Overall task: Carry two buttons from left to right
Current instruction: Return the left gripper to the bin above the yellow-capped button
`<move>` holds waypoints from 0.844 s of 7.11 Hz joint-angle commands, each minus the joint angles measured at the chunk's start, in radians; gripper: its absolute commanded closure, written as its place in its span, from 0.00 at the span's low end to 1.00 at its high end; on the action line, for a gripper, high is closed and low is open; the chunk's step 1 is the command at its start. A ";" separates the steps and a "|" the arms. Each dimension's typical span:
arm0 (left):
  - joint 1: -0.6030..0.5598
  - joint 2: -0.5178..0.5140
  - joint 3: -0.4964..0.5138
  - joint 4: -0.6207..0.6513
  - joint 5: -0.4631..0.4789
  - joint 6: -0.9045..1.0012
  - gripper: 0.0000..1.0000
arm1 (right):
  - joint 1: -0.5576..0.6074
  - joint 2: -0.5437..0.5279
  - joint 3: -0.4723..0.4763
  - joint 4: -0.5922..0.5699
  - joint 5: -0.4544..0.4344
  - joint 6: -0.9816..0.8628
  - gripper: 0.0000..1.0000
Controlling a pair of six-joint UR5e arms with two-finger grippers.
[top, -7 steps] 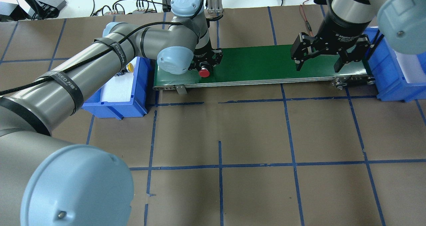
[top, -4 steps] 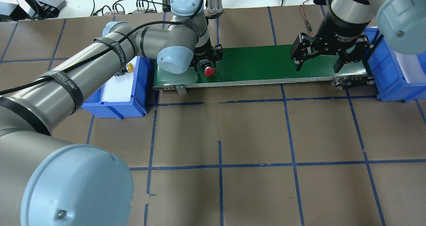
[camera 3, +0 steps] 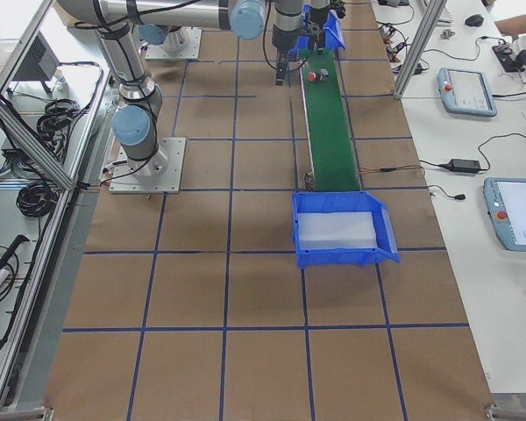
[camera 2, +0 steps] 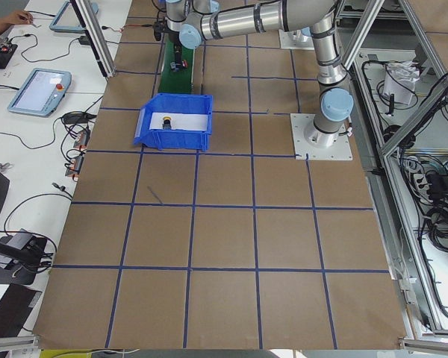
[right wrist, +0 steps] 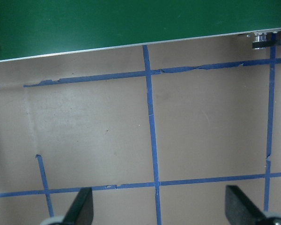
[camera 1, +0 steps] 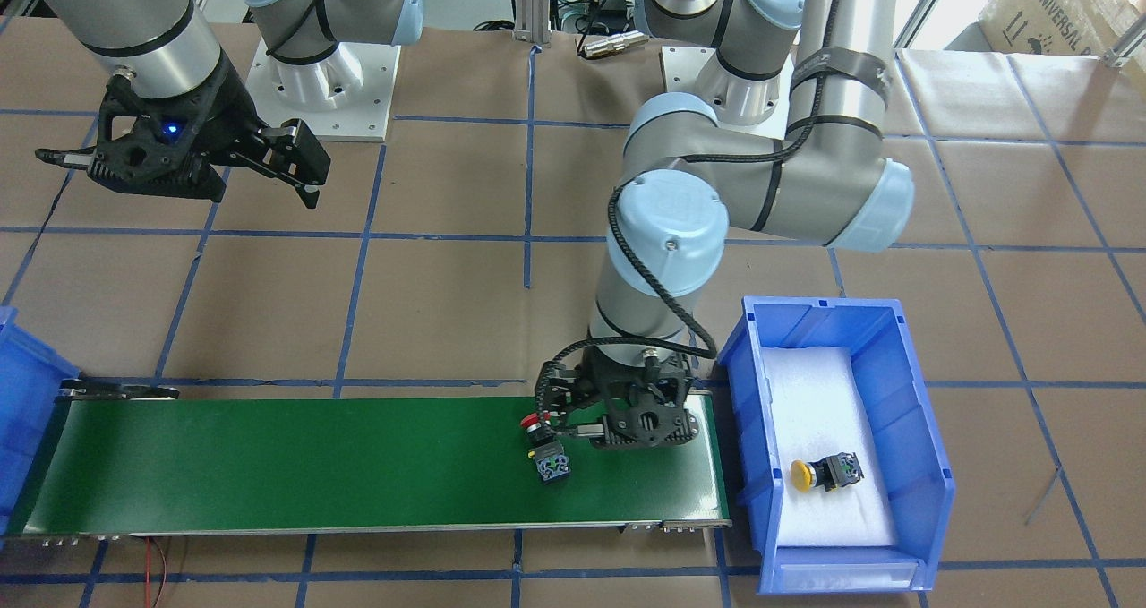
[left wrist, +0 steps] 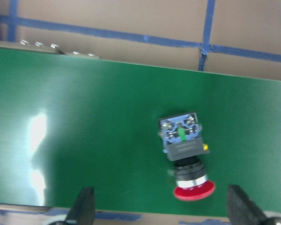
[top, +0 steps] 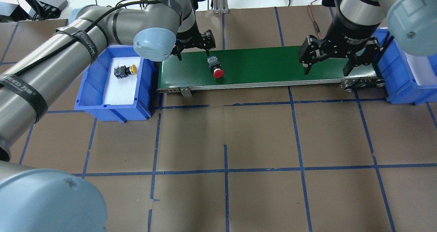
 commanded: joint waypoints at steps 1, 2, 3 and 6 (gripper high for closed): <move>0.170 0.019 0.007 -0.012 -0.012 0.302 0.00 | 0.000 0.001 -0.001 -0.003 0.000 -0.001 0.00; 0.203 0.023 0.016 -0.014 -0.006 0.513 0.00 | 0.000 0.001 0.000 0.000 0.000 -0.001 0.00; 0.241 0.022 0.039 -0.025 0.000 0.611 0.00 | 0.000 0.002 0.000 0.000 -0.001 -0.001 0.00; 0.329 -0.001 0.049 -0.057 0.005 1.059 0.00 | -0.001 0.002 0.000 0.000 -0.001 -0.001 0.00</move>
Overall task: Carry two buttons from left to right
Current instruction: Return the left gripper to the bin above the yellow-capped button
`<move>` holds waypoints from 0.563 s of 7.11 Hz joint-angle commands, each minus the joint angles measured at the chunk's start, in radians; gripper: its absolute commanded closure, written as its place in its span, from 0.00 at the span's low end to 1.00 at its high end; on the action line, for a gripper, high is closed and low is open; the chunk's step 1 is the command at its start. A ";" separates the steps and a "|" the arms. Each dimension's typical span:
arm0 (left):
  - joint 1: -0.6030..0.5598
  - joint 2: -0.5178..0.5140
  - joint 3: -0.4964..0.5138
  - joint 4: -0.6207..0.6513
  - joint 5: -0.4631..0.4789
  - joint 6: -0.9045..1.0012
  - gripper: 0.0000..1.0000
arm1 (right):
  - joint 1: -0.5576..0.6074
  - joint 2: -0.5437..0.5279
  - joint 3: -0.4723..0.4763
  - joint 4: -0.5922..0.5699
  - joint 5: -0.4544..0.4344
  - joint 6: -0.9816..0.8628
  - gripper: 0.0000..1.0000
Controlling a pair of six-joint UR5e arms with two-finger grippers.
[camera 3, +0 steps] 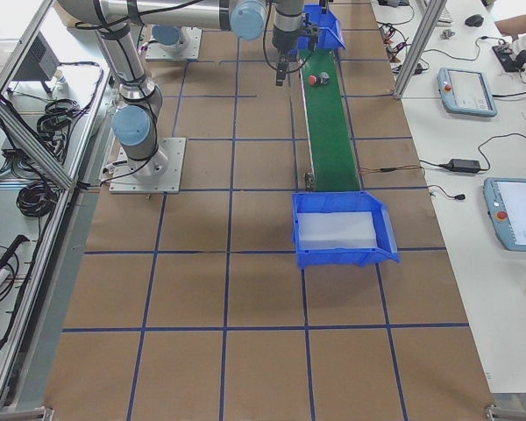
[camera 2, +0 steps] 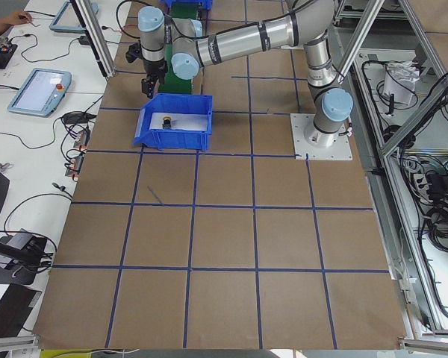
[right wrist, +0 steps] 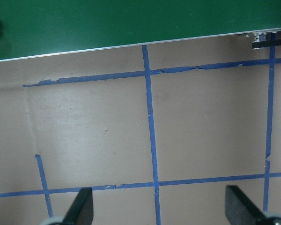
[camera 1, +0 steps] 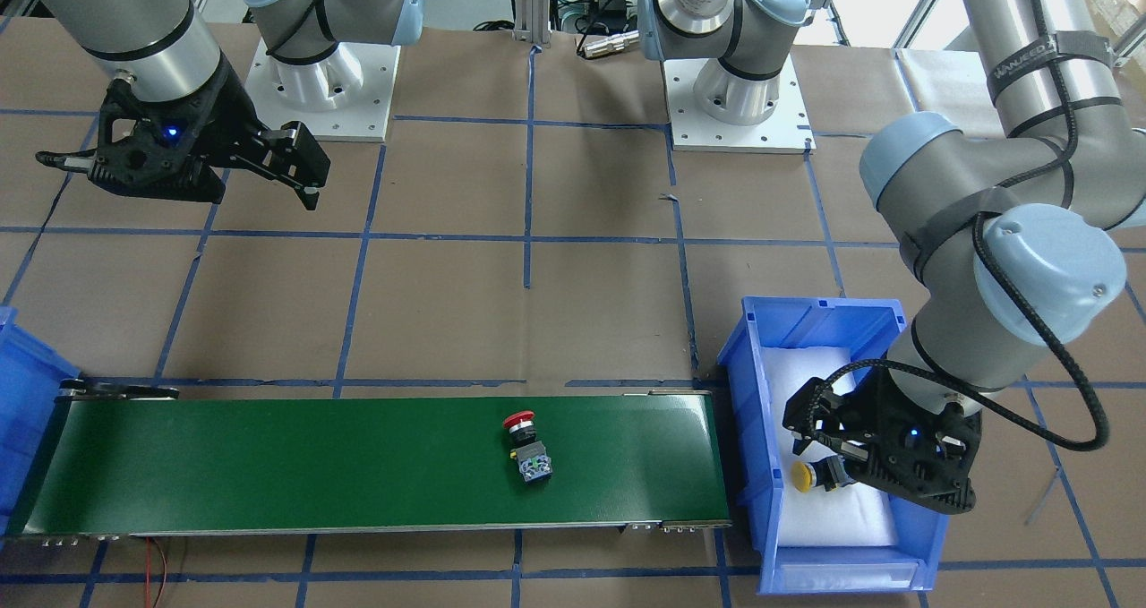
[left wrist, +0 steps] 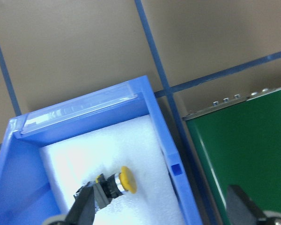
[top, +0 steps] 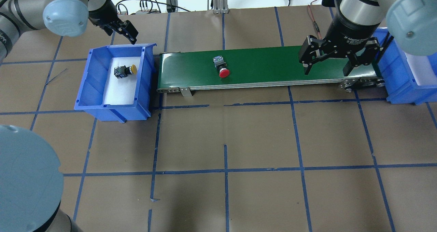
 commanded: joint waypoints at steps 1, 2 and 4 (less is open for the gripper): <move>0.050 -0.021 -0.015 0.015 -0.001 0.420 0.02 | -0.001 -0.001 0.000 -0.005 0.003 0.000 0.00; 0.058 -0.062 -0.004 0.019 -0.001 0.569 0.02 | -0.001 0.000 0.000 -0.001 0.003 0.000 0.00; 0.058 -0.109 -0.004 0.032 -0.001 0.753 0.02 | -0.001 0.000 0.000 -0.002 0.003 0.000 0.00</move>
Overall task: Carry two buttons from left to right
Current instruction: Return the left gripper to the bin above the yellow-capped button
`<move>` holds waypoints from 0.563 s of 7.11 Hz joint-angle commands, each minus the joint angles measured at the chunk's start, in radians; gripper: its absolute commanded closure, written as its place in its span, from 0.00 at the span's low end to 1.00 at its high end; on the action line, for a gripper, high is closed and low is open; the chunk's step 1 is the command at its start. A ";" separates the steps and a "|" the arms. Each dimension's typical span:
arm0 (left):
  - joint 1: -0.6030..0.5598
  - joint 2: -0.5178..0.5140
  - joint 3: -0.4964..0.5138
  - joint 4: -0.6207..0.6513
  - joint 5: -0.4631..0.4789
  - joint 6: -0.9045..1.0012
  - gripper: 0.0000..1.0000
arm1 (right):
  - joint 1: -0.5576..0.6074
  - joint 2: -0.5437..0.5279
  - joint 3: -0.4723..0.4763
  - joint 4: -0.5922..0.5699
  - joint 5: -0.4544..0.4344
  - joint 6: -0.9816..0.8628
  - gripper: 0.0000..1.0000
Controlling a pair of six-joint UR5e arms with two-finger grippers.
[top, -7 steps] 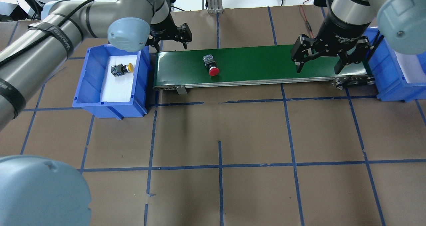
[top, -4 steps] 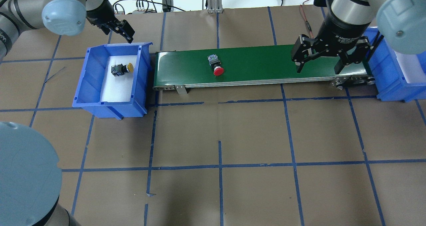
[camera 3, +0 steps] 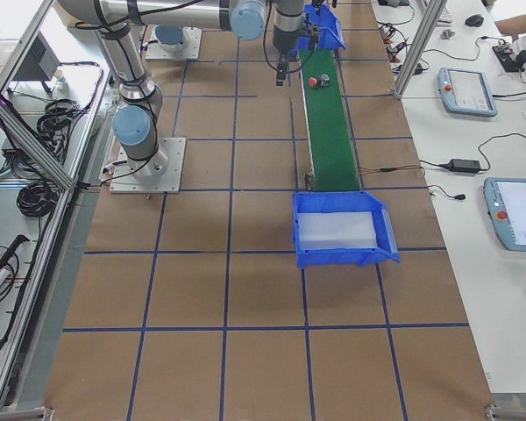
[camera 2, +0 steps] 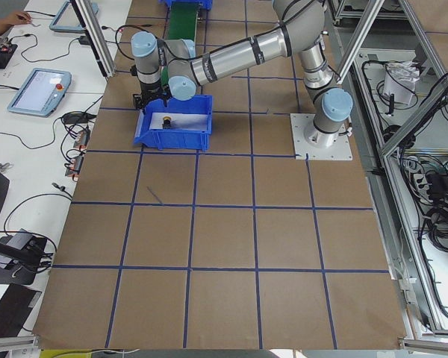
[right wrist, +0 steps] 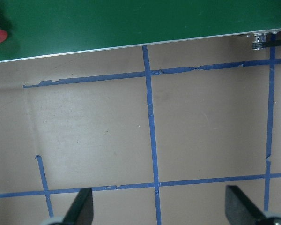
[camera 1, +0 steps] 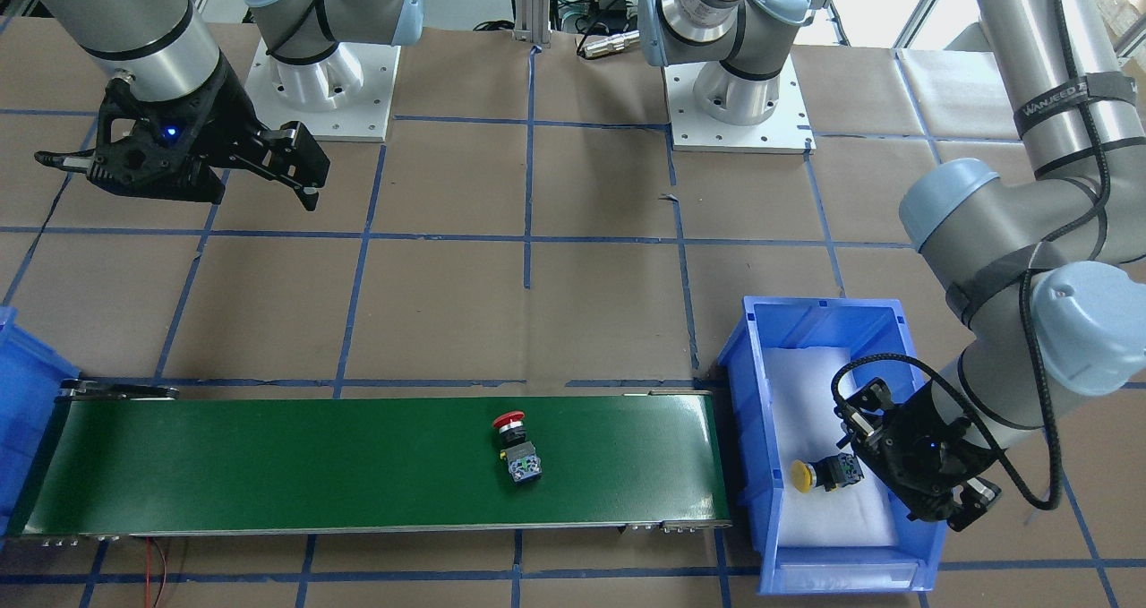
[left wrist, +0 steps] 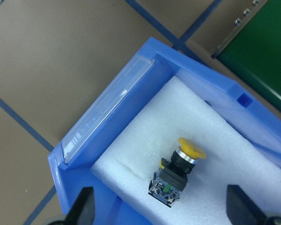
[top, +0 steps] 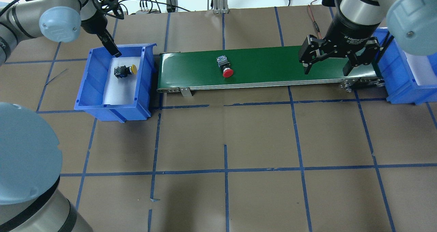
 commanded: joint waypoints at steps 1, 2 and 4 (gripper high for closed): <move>0.001 -0.047 -0.025 -0.009 0.001 0.160 0.04 | 0.000 0.000 0.000 0.000 0.000 0.000 0.00; 0.000 -0.056 -0.049 -0.035 0.002 0.177 0.04 | 0.000 0.000 0.000 -0.003 0.000 0.000 0.00; 0.009 -0.076 -0.054 -0.032 -0.010 0.197 0.08 | 0.000 0.000 0.000 -0.002 0.000 0.000 0.00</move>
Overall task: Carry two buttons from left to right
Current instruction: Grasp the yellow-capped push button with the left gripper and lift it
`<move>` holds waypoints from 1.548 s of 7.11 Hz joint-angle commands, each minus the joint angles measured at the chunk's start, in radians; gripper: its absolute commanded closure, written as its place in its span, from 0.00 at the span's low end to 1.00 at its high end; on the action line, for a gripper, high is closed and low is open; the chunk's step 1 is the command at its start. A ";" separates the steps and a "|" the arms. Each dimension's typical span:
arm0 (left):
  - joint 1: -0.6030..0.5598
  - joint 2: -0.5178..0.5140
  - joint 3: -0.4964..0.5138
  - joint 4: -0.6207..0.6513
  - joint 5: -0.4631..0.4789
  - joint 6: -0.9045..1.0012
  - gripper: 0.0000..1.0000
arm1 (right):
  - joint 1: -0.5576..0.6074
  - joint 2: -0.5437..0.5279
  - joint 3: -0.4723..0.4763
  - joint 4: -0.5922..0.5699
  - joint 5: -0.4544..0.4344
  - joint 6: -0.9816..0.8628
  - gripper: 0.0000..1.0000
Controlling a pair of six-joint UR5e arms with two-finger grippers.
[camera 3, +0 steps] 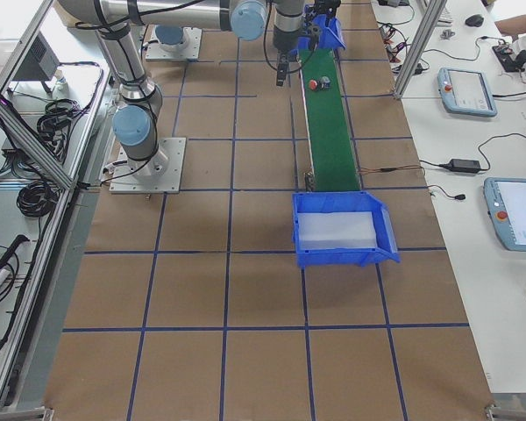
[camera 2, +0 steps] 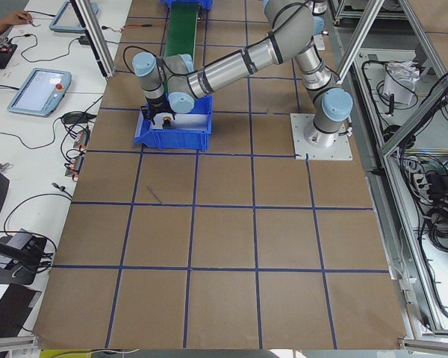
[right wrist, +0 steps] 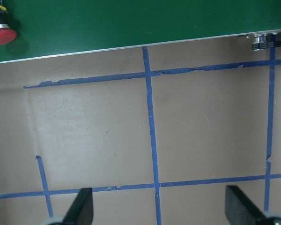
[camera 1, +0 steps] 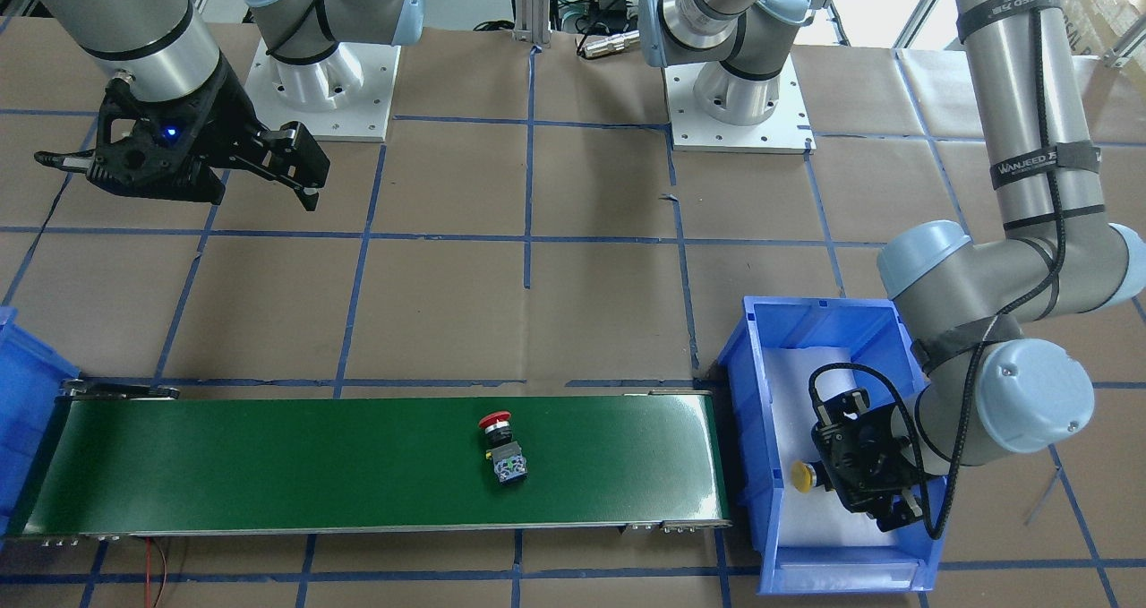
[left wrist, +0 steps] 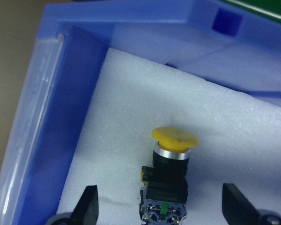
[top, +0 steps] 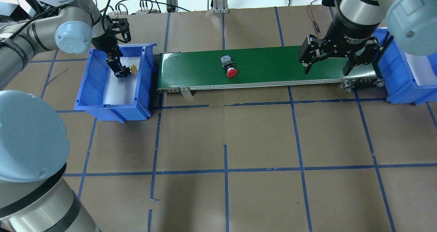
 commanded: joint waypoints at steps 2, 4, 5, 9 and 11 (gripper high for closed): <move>-0.004 -0.030 -0.012 -0.004 0.001 0.012 0.10 | 0.000 0.000 0.002 -0.005 0.000 0.000 0.00; 0.001 -0.041 -0.008 -0.007 -0.002 0.009 0.52 | 0.000 0.000 0.004 -0.006 0.000 0.000 0.00; 0.002 -0.037 0.001 -0.007 -0.005 0.004 0.75 | 0.000 0.000 0.004 -0.006 0.000 0.002 0.00; -0.017 0.139 0.032 -0.193 -0.010 -0.490 0.81 | 0.000 0.000 0.004 -0.006 0.000 0.000 0.00; -0.084 0.206 0.034 -0.205 -0.045 -0.745 0.82 | 0.000 0.000 0.004 -0.002 0.000 0.000 0.00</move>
